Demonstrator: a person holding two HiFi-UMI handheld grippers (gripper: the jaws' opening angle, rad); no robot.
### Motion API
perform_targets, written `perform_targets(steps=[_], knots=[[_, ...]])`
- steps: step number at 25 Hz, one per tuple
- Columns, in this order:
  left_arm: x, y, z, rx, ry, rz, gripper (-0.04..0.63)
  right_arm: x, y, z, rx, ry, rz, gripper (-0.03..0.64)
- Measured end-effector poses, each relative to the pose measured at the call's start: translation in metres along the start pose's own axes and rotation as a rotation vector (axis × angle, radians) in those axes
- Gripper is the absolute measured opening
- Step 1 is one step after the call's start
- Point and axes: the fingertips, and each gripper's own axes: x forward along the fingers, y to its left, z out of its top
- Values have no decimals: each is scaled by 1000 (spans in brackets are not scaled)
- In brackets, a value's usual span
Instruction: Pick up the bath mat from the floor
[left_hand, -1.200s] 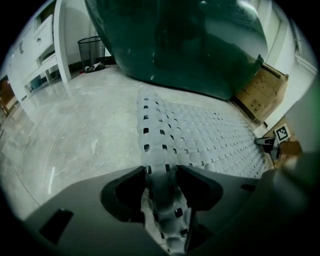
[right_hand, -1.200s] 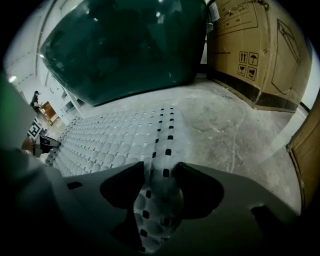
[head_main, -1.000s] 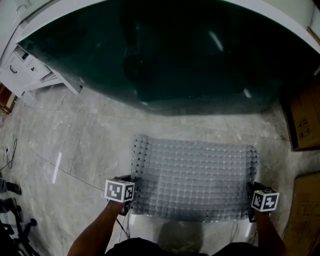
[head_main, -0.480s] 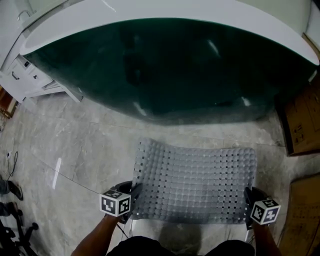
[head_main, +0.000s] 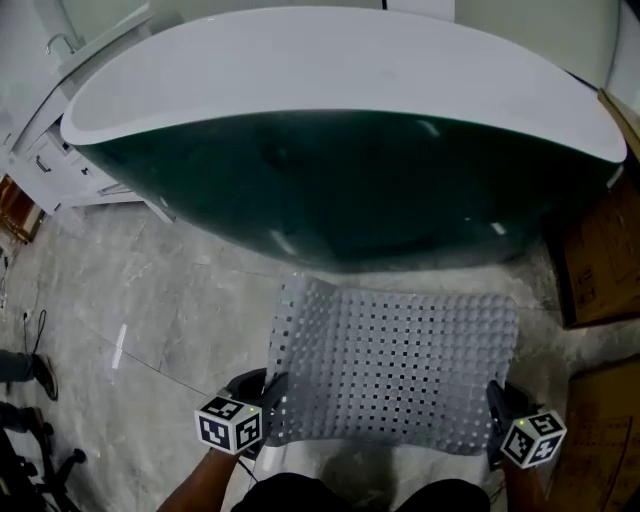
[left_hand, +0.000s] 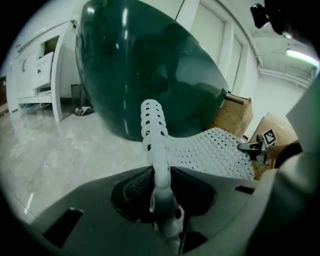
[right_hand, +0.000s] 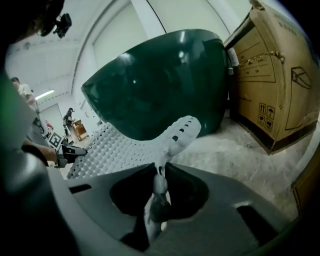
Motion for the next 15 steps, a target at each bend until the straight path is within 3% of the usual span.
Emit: perform_targets(steps=[8, 15], knots=[[-66, -19, 80, 23, -115, 25, 98, -59, 21, 80, -6, -100, -9, 55], [-132, -39, 141, 19, -139, 35, 98, -111, 62, 157, -37, -97, -7, 55]])
